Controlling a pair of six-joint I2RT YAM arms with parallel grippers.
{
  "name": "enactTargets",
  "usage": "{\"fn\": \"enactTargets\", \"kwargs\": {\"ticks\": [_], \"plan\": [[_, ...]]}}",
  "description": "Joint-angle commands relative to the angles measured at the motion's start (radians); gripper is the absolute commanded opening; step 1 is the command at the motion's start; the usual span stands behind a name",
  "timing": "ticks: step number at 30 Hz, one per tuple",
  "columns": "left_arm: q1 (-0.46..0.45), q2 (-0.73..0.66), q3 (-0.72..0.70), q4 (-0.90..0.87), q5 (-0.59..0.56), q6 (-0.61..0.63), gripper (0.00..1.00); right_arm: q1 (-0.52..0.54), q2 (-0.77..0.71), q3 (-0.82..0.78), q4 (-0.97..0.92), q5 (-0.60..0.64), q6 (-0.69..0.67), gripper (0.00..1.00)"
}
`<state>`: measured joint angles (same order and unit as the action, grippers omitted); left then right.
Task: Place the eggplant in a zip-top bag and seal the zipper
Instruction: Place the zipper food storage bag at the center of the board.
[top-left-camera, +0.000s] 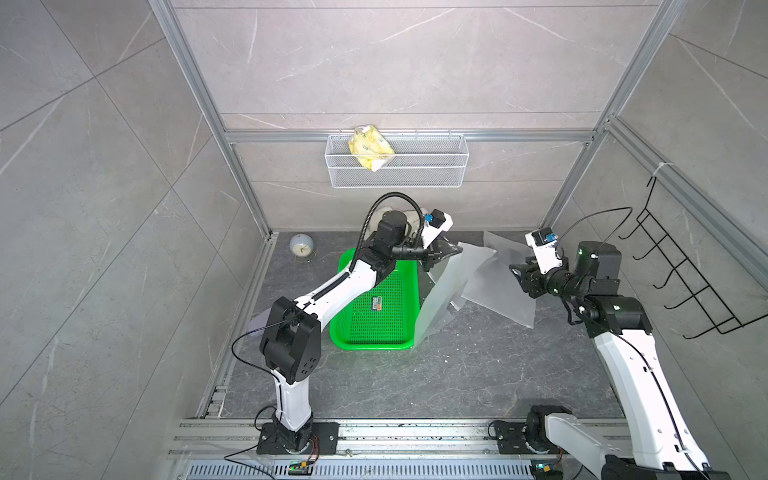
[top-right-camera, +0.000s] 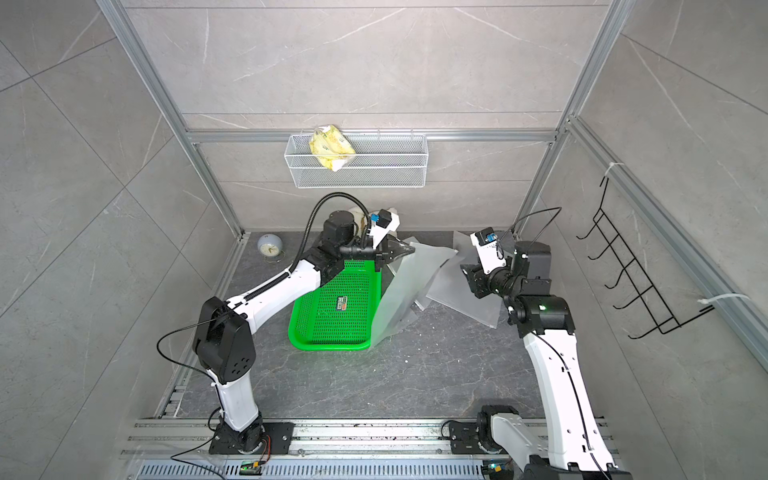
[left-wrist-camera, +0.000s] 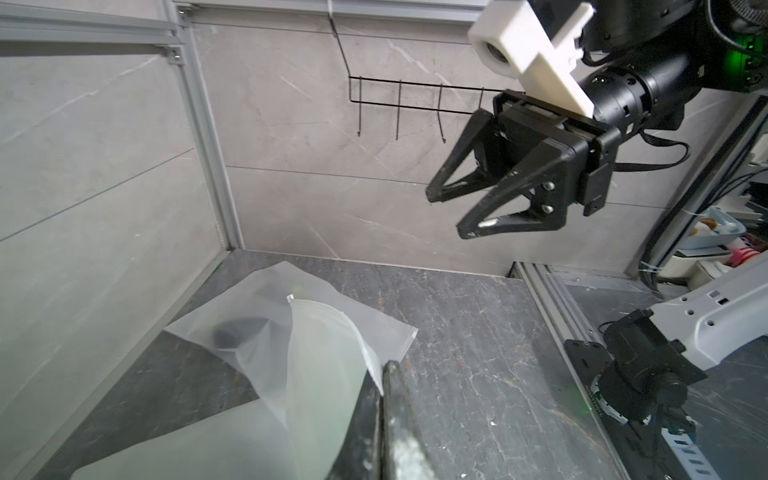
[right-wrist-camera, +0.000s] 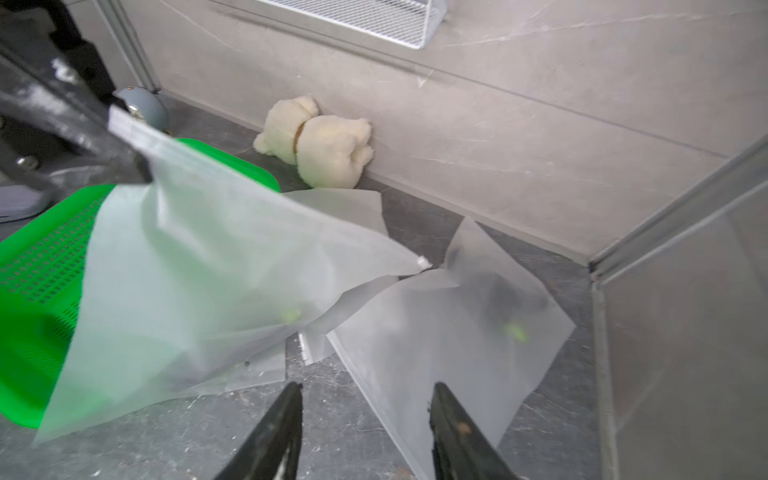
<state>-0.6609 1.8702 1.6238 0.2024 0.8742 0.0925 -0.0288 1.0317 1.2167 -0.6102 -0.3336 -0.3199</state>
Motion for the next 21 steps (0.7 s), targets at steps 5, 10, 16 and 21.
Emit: {"fn": "enactTargets", "kwargs": {"ticks": [5,10,16,21], "plan": [[-0.068,-0.040,-0.016,0.178,0.078,-0.163,0.00,-0.005,-0.006,0.030,0.024,0.232,0.069,0.50],[-0.106,-0.046,0.001,0.313,0.169,-0.288,0.00,-0.009,-0.010,0.030,0.051,0.296,0.076,0.49],[-0.107,-0.036,-0.011,0.476,0.212,-0.446,0.00,-0.011,0.001,0.052,0.042,0.360,0.065,0.50],[-0.071,0.077,-0.005,0.498,0.169,-0.545,0.00,-0.011,0.030,0.055,0.042,0.350,0.074,0.50]]}}
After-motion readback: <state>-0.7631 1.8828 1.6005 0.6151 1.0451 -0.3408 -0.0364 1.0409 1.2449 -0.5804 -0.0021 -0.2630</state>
